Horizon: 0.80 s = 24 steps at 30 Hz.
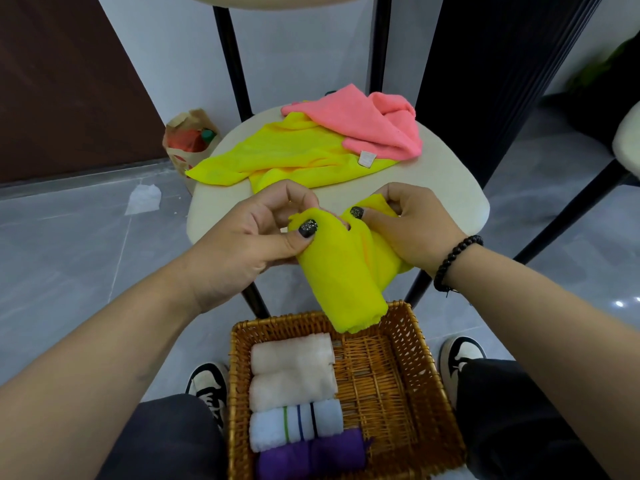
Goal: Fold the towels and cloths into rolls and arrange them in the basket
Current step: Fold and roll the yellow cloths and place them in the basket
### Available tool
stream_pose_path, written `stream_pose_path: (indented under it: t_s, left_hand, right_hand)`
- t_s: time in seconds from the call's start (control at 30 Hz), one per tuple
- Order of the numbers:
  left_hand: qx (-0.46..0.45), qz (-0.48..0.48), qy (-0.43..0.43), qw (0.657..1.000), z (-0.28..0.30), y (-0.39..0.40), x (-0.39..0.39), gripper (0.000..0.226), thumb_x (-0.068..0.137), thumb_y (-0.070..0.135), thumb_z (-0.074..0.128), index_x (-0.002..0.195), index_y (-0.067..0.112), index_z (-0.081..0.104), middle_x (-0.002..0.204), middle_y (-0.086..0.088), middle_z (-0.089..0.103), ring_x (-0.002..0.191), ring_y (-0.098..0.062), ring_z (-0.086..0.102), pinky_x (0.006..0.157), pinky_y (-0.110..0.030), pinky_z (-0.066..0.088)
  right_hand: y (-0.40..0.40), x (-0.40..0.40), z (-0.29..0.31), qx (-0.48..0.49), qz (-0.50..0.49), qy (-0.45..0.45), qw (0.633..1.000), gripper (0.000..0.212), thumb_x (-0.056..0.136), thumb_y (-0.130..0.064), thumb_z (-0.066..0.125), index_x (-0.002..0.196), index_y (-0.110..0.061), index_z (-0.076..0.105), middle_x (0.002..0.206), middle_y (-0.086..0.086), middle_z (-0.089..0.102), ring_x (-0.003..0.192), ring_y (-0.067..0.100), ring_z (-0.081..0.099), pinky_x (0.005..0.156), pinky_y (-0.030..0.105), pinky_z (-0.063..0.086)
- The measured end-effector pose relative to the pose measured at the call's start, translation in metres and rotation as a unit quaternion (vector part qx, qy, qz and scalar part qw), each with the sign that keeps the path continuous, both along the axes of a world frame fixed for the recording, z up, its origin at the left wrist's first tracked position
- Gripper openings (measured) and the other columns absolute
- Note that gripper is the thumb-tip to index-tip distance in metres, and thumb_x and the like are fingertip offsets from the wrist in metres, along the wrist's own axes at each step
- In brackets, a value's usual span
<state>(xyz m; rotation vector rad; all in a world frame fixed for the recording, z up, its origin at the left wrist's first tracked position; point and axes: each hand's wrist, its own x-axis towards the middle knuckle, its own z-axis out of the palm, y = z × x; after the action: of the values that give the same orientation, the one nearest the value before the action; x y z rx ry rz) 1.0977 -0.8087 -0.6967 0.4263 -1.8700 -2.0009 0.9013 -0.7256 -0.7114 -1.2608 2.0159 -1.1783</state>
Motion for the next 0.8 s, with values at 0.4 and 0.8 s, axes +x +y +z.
stream_pose_path:
  t_s: [0.4,0.8]
  left_hand:
    - [-0.055,0.228,-0.124,0.964,0.002,0.007,-0.016,0.007,0.087,0.012,0.067,0.085,0.018,0.064,0.075,-0.01,0.071,0.063,-0.012,0.066,0.053,-0.024,0.053]
    - [-0.228,0.385,-0.177,0.876,-0.012,0.007,-0.021,0.053,0.059,0.045,0.088,0.096,0.028,0.055,0.092,0.013,0.059,0.074,-0.009,0.057,0.067,-0.028,0.048]
  right_hand:
    - [-0.003,0.014,0.001,-0.119,-0.019,0.056,0.991,0.012,0.086,-0.022,0.069,0.083,-0.017,0.059,0.074,-0.014,0.056,0.071,-0.001,0.051,0.066,0.013,0.041]
    - [0.015,0.048,-0.008,-0.094,-0.01,-0.156,0.983,0.02,0.095,-0.02,0.055,0.115,-0.022,0.051,0.091,0.007,0.057,0.071,0.029,0.063,0.061,0.044,0.056]
